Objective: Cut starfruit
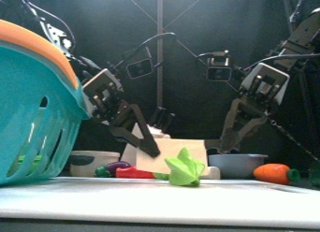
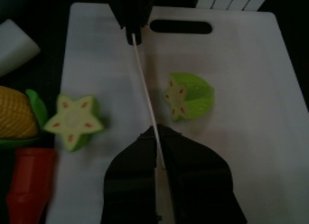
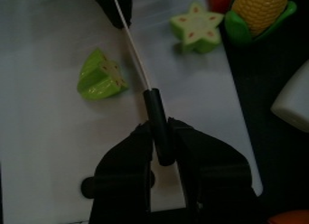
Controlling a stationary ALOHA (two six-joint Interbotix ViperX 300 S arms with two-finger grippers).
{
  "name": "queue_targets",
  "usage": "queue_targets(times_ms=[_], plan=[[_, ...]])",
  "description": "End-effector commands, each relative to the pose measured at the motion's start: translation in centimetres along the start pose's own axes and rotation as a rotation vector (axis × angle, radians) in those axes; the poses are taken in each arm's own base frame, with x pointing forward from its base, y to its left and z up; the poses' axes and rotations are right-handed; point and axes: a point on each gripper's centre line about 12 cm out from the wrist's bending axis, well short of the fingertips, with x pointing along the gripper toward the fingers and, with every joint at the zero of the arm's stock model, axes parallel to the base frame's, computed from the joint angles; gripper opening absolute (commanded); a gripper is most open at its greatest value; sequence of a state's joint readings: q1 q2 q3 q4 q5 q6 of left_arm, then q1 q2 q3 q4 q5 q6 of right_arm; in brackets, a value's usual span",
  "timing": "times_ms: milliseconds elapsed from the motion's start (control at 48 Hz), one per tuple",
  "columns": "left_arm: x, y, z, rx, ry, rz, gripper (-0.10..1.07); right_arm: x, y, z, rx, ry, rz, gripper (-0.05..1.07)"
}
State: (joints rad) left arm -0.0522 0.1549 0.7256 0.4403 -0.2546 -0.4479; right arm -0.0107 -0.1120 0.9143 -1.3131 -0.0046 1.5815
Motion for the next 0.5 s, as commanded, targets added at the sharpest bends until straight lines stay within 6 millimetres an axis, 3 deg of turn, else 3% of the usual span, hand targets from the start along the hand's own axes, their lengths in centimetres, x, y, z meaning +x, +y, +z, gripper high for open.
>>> queue_targets(times_ms=[0,292,479], plan=[[0.1,-1.3,0.6,0.027,-0.018,-0.028,0.4,-0.2,-0.2,1.1,0.02,-0.032,-0.016,0.52],[0.1,-1.3,0.8,0.028,-0.021,-0.028,0.4,0.1,-0.2,1.0,0.018,-0.021,-0.019,0.52],[-0.4,-1.3,1.9,0.032,-0.052,-0.028,0.4,-0.6,0.0,1.7,0.016,-0.053,-0.018,0.52]])
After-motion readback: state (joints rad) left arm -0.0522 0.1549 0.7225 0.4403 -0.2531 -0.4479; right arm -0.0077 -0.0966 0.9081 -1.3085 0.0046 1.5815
